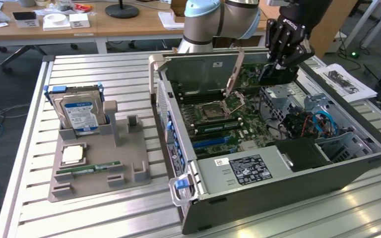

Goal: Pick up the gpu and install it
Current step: 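Insert the gpu into the slot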

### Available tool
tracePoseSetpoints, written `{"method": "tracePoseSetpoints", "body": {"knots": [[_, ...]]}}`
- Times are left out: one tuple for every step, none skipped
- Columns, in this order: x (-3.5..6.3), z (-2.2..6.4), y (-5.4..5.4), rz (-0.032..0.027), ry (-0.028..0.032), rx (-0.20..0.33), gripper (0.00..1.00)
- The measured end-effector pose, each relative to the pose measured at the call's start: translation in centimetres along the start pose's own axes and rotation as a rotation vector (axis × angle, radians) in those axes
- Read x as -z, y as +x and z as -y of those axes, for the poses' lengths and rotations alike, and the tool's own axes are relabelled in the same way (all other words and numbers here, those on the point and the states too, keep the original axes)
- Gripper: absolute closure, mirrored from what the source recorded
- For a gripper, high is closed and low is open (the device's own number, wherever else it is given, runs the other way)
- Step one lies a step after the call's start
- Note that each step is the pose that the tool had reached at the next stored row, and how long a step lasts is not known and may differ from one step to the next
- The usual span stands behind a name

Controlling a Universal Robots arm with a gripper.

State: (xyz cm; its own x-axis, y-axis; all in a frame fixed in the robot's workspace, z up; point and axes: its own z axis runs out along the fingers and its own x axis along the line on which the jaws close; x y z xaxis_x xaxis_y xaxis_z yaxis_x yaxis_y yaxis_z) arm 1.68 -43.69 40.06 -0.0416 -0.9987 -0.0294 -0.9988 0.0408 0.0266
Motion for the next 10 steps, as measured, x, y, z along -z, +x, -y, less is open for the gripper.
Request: {"method": "tracePoseSetpoints", "body": {"knots": [[-0.02,-0.05,0.0,0.0,0.0026,0.002,0.73],[-0.08,-0.22,0.01,0.0001,0.0126,0.011,0.73],[-0.1,-0.29,0.01,0.0003,0.015,0.013,0.73],[-0.11,-0.32,0.02,0.0003,0.0161,0.015,0.73],[-0.1,-0.31,0.02,0.0002,0.0161,0.016,0.73],[-0.1,-0.31,0.02,0.0002,0.0161,0.016,0.73],[-0.11,-0.32,0.02,0.0003,0.0162,0.016,0.73],[-0.11,-0.37,0.02,0.0004,0.0163,0.015,0.73],[-0.13,-0.51,0.01,0.0004,0.0163,0.016,0.73],[-0.15,-0.72,0.02,0.0004,0.0163,0.016,0.73]]}}
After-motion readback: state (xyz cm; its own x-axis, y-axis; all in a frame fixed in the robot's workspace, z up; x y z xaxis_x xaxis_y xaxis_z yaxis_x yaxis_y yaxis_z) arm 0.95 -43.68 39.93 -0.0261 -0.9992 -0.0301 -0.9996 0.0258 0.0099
